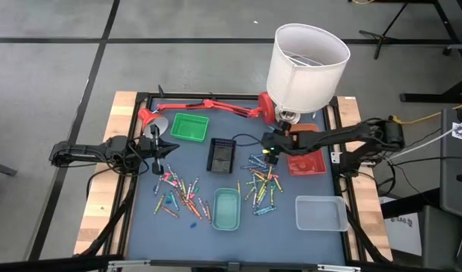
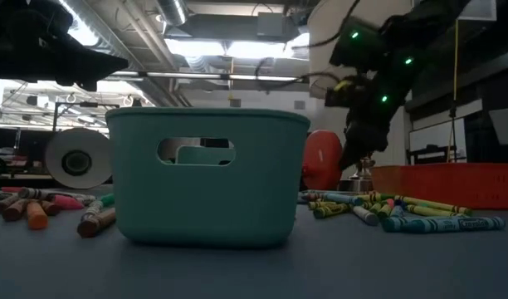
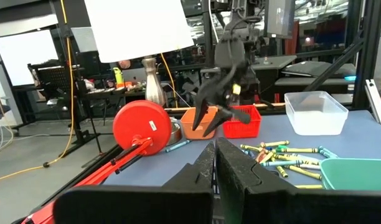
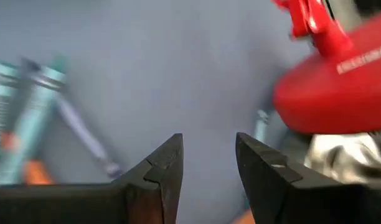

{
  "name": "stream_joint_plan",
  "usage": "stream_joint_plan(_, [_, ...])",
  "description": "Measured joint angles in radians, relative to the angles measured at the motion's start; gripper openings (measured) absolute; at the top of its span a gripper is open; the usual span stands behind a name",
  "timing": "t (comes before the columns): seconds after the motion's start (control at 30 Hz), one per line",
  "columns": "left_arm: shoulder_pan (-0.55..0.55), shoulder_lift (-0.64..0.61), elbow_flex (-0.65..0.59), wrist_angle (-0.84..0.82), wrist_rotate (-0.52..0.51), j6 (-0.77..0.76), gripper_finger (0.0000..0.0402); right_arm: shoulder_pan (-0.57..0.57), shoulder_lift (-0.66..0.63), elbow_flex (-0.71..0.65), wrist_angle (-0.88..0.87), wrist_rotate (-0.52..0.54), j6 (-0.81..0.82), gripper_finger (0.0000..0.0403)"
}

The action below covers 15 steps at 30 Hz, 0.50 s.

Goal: Sort crayons
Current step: Put the blue green crayon into the orange bin

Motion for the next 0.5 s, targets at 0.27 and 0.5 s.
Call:
stream_joint_plan(0.27, [0.0,0.0,0.0,-0.001,0.0,0.0,0.0001,-0.002,0.16,0.112,-0.092,0.113,0.013,0.0147])
stream_joint_plan(0.5, [0.0,0.0,0.0,0.0,0.0,0.0,0.0001,-0.05,0.205,0.122,-0.094,0.116,0.031,0.0147])
